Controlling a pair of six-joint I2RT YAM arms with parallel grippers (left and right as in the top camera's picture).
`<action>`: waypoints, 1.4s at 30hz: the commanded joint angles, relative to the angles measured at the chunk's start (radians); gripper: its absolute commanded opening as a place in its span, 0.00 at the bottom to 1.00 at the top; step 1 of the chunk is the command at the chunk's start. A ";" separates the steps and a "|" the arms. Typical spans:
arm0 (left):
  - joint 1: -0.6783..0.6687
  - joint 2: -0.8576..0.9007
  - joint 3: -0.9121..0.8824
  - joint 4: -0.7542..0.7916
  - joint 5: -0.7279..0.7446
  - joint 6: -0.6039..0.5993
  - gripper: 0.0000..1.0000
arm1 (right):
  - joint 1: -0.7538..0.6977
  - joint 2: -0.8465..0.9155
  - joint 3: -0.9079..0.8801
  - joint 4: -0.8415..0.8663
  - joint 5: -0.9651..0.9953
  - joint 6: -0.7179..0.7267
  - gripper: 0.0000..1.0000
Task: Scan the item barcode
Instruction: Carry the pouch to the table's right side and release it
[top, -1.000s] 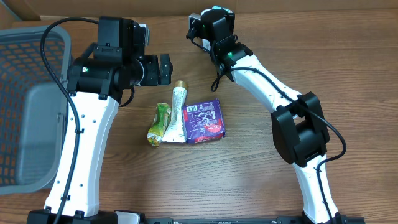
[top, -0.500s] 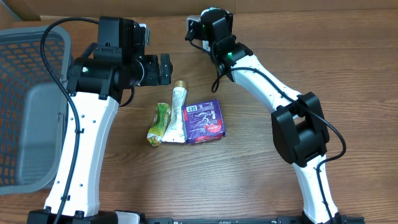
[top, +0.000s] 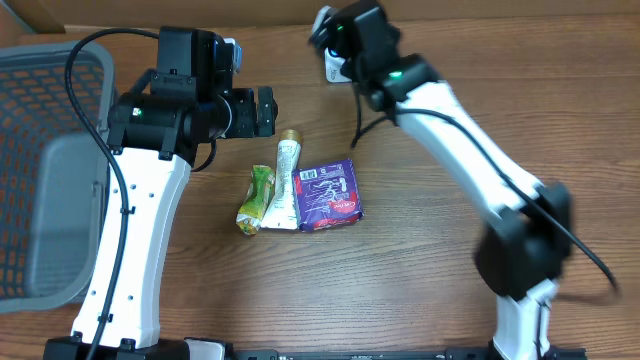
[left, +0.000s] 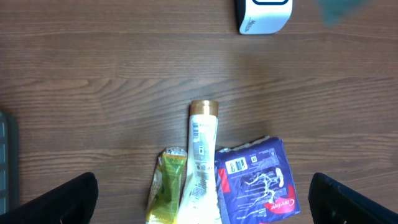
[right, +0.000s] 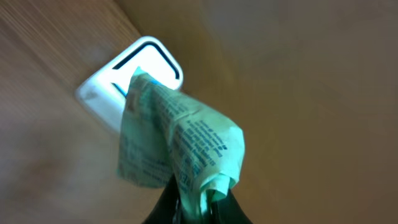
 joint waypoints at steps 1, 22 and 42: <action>-0.006 0.005 0.009 0.000 0.000 0.002 1.00 | -0.027 -0.189 0.025 -0.189 -0.003 0.789 0.04; -0.006 0.005 0.009 0.000 0.000 0.002 1.00 | -0.903 -0.226 -0.453 -0.381 -0.466 1.344 0.04; -0.007 0.005 0.009 0.001 0.000 0.002 1.00 | -0.897 -0.230 -0.303 -0.650 -0.659 1.126 0.57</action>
